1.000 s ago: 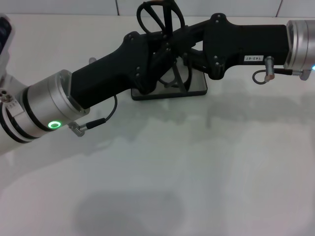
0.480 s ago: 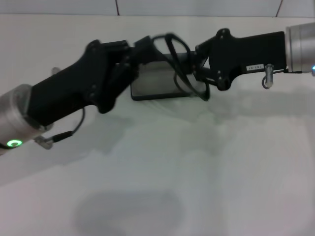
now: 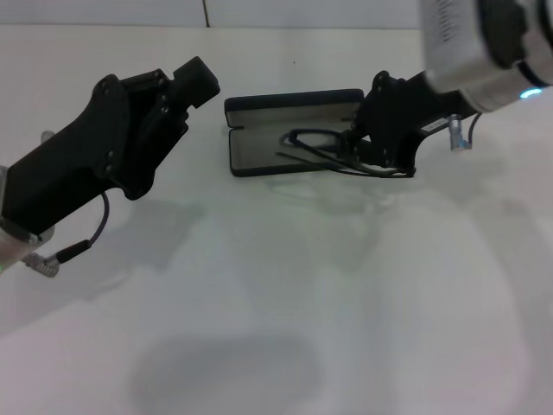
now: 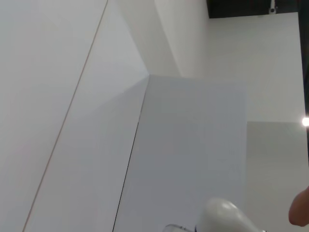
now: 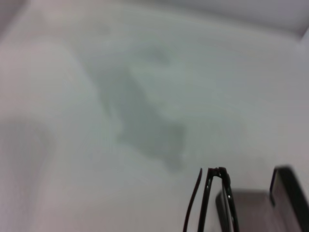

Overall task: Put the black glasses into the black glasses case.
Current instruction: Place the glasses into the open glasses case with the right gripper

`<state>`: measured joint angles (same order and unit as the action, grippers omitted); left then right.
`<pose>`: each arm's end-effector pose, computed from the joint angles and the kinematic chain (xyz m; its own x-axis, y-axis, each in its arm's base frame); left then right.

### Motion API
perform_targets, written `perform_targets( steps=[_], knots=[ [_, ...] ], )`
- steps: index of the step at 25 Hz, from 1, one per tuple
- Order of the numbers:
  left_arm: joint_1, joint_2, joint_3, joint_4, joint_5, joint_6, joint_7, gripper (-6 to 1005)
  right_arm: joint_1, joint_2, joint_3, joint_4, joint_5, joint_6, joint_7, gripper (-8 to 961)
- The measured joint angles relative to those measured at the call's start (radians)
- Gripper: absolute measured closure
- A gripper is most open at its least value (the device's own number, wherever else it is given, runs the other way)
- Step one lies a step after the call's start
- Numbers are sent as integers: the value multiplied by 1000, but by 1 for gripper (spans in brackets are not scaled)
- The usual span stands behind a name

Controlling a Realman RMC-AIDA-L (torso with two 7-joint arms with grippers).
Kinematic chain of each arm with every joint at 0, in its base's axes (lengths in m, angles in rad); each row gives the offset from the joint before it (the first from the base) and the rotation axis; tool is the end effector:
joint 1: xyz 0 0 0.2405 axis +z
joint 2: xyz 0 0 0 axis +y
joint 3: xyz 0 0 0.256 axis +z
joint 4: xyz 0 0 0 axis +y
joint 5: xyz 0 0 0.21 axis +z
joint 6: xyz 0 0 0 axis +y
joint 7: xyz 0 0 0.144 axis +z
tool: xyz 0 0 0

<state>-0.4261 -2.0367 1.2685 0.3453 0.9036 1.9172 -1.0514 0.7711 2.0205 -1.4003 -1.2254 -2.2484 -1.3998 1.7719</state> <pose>-0.2175 0.2734 0.0149 0.2778 0.0592 0.9588 0.2840 -0.9585 -0.0231 0.1029 0.3879 -0.0107 0.9697 0.1837 0.1608 0.2142 -0.9562 -0.1996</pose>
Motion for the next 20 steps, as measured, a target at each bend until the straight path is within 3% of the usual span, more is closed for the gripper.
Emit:
perform_targets(
  steps=[6, 16, 20],
  knots=[
    [1, -1, 0, 0, 5, 1, 12, 965, 36, 5, -170, 20, -176, 122, 79, 854],
    [23, 91, 8, 74, 240, 78, 40, 964, 47, 5, -256, 57, -231, 263, 75, 853],
    [39, 97, 4, 75, 263, 95, 41, 964, 57, 6, -323, 102, -254, 352, 71, 853]
  ],
)
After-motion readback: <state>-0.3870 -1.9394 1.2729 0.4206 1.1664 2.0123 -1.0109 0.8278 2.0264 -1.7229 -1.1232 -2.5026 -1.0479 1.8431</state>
